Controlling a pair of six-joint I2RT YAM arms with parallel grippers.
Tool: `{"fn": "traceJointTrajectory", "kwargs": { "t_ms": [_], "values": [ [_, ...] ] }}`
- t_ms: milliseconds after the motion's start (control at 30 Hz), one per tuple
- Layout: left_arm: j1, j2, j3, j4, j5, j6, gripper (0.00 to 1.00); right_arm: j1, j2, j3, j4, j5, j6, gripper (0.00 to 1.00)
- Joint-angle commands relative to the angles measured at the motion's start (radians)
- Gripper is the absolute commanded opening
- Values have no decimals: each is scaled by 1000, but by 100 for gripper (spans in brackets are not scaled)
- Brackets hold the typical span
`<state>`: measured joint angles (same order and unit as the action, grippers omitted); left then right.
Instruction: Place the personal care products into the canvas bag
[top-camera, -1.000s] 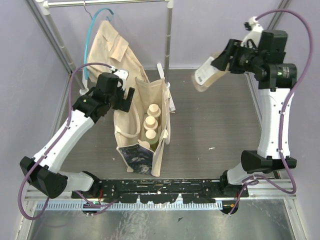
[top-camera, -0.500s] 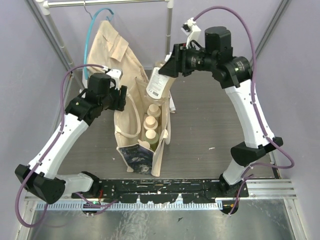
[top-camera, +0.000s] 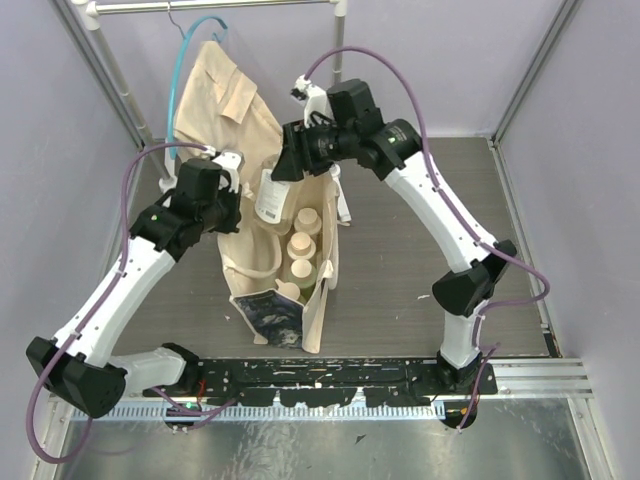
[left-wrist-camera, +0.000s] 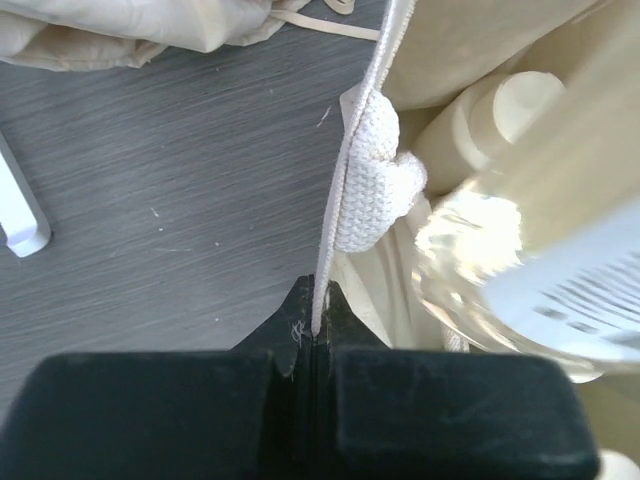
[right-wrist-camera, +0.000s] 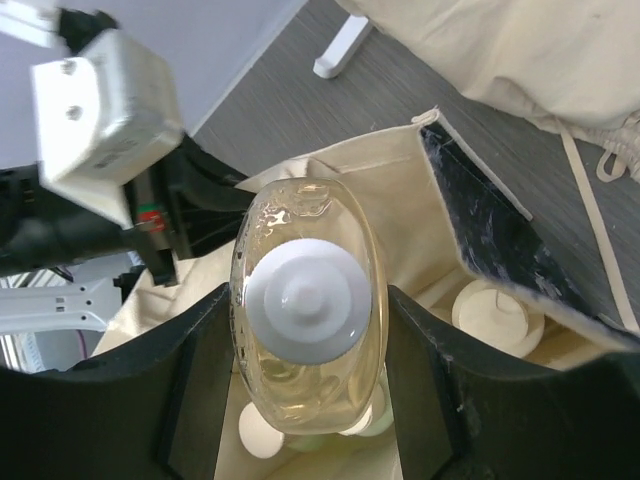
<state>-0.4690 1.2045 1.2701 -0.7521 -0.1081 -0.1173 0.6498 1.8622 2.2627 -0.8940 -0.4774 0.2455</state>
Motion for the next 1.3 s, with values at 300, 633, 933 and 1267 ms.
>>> {"fn": "traceJointTrajectory", "kwargs": {
  "t_ms": [300,633,933,1267],
  "values": [
    [3,-70,-8,-36,-16,-4,0,119,10,-42,226,162,21,1],
    [3,-50,19,-53,12,26,0,275,-10,-175,298,453,-6,1],
    [2,-43,42,-68,12,48,0,287,-36,-238,270,514,-1,1],
    [2,-23,69,-69,20,57,0,290,-111,-336,276,628,21,1]
  ]
}}
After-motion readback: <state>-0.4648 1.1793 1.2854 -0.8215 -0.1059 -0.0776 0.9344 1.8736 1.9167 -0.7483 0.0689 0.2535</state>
